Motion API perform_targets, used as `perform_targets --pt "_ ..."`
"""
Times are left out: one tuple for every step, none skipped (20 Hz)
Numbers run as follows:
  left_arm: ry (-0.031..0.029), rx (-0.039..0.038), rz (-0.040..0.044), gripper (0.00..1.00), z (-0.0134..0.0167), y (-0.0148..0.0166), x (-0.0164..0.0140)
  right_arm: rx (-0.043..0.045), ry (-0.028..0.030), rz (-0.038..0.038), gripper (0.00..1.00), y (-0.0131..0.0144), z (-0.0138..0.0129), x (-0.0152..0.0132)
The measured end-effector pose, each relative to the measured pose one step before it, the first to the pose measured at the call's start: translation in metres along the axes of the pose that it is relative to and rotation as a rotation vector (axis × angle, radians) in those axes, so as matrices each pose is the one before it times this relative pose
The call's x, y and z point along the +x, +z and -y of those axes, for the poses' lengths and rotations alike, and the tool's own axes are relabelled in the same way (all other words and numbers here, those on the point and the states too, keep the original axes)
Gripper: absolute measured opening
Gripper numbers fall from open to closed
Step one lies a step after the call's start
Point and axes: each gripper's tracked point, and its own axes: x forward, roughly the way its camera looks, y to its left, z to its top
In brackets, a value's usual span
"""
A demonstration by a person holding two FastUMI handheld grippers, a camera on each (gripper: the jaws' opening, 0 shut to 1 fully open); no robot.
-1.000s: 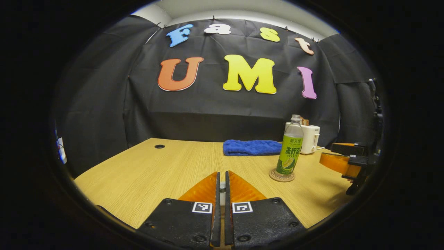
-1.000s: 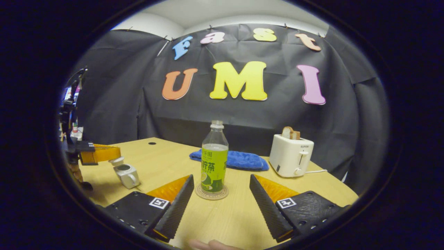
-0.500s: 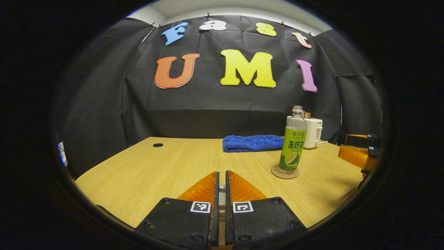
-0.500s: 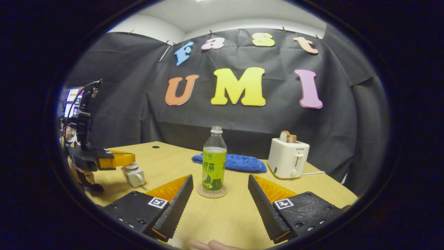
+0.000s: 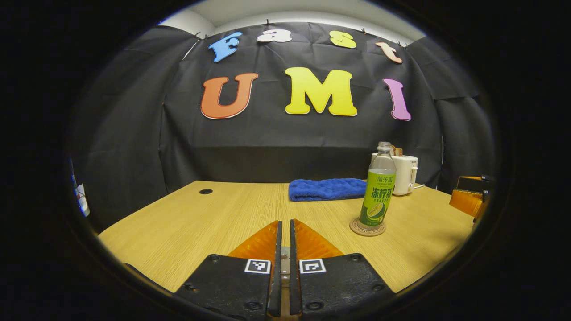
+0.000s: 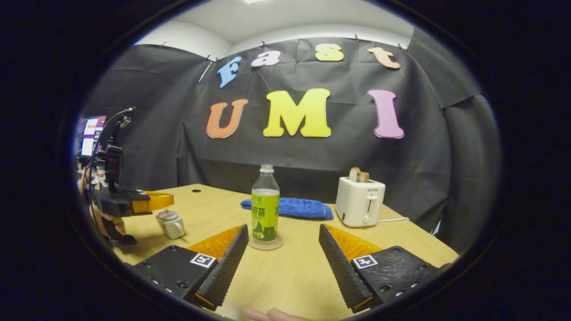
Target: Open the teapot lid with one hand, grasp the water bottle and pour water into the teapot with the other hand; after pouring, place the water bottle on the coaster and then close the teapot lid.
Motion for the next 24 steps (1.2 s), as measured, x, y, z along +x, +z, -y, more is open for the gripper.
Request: perform_targets --pt "-0.00367 -0.00002 0.00227 0.1 0.00257 0.00373 -0.00466 0.00245 -0.00068 0.00194 0.95 0.00102 0.00073 -0.00385" --pt "-0.00141 0.00004 0.01036 0.1 0.00144 0.00501 -0.00566 0.00032 -0.0043 0.00244 0.95 0.00093 0.00194 -0.00412" --pt "-0.00192 -0.00052 0.01122 0.1 0.00232 0.00625 -0.00566 0.00004 -0.00456 0.00261 0.95 0.00246 0.00166 -0.004" --pt "-0.00528 -0.00143 0.00913 0.1 0.0036 0.00585 -0.00559 -0.00112 -0.0033 0.0025 0.95 0.00108 0.00013 -0.00543" --pt "-0.00322 -0.00159 0.00663 0.09 0.00214 0.00432 -0.00608 -0.00148 -0.00297 0.00319 0.95 0.00249 0.00044 -0.00528" --pt "0.00111 -0.00268 0.00418 0.1 0.00069 0.00312 -0.00618 -0.0021 -0.00499 0.00279 0.98 0.00154 0.0005 -0.00594" --pt "0.00153 -0.00505 -0.00122 0.1 0.00121 0.00183 -0.00619 0.0005 -0.00491 0.00256 0.95 0.00223 0.0003 -0.00522" --pt "0.00155 -0.00725 -0.00123 0.12 0.00137 0.00188 -0.007 0.00333 -0.00654 0.00416 0.98 0.00209 0.00002 -0.00641" --pt "0.00176 -0.00842 -0.0011 0.19 0.00132 0.00181 -0.00663 0.00366 -0.0132 0.00482 0.95 0.00268 0.00232 -0.00567" --pt "0.0025 -0.00653 0.00149 0.21 0.0017 0.00103 -0.00621 0.00347 -0.01427 0.00578 0.95 0.00261 0.00321 -0.00724" --pt "0.00513 -0.00369 0.00175 0.24 0.00093 0.00115 -0.00729 0.00556 -0.01446 0.00511 0.95 0.00215 0.00324 -0.00736" --pt "0.00054 0.00251 -0.00561 0.27 0.00225 0.00037 -0.00645 0.00853 -0.01194 0.00169 0.95 0.00126 0.00122 -0.00646" --pt "0.01098 0.0081 -0.00621 0.35 0.0 -0.00117 -0.00735 0.00668 -0.01141 -0.00549 0.98 0.00066 0.00311 -0.007" --pt "0.01182 0.00787 -0.00475 0.43 -0.00127 -0.00055 -0.00677 0.00527 -0.0159 -0.00887 0.96 -0.00027 0.00265 -0.0057" --pt "0.00672 0.00478 -0.0006 0.57 0.00032 0.00084 -0.00727 0.0071 -0.01249 -0.0074 0.95 0.00046 0.00321 -0.00619" --pt "0.0042 0.00388 0.0041 0.62 0.00089 0.00297 -0.00855 0.00892 -0.00949 -0.00855 0.95 0.00226 0.00343 -0.00627" --pt "0.00018 0.00082 0.00599 0.7 0.00147 0.0031 -0.00856 0.01309 -0.00407 -0.00699 0.98 0.00093 0.00164 -0.00588" --pt "-0.00537 -0.00016 0.00398 0.71 0.00301 0.00303 -0.00777 0.01295 0.0009 -0.00348 0.98 0.00184 -0.00005 -0.00839" --pt "-0.00646 -0.00276 0.00699 0.78 0.00092 0.00318 -0.00751 0.0088 0.00069 0.00167 0.98 0.00294 0.00193 -0.00734" --pt "0.00109 -0.00042 0.00679 0.84 0.00053 0.00397 -0.01029 0.00447 -0.00413 0.00189 0.95 0.0021 0.00321 -0.00781" --pt "0.00232 -0.00047 0.00669 0.99 -0.00075 0.00209 -0.00408 0.00348 -0.00758 0.00505 0.95 0.00372 0.00368 -0.00731" --pt "0.01083 -0.00114 0.01004 1.0 -0.0012 0.00525 -0.01146 0.0012 -0.00784 0.00263 0.97 0.00344 0.00266 -0.00581" --pt "0.00407 0.00154 0.00773 1.0 -0.00092 0.00328 -0.00706 -0.0022 0.00028 0.00776 0.95 0.00405 0.00058 -0.00649" --pt "0.00037 0.00119 0.00506 1.0 0.00066 0.00157 -0.00749 -0.00537 -0.00018 0.00952 0.95 0.00426 0.00027 -0.00623"
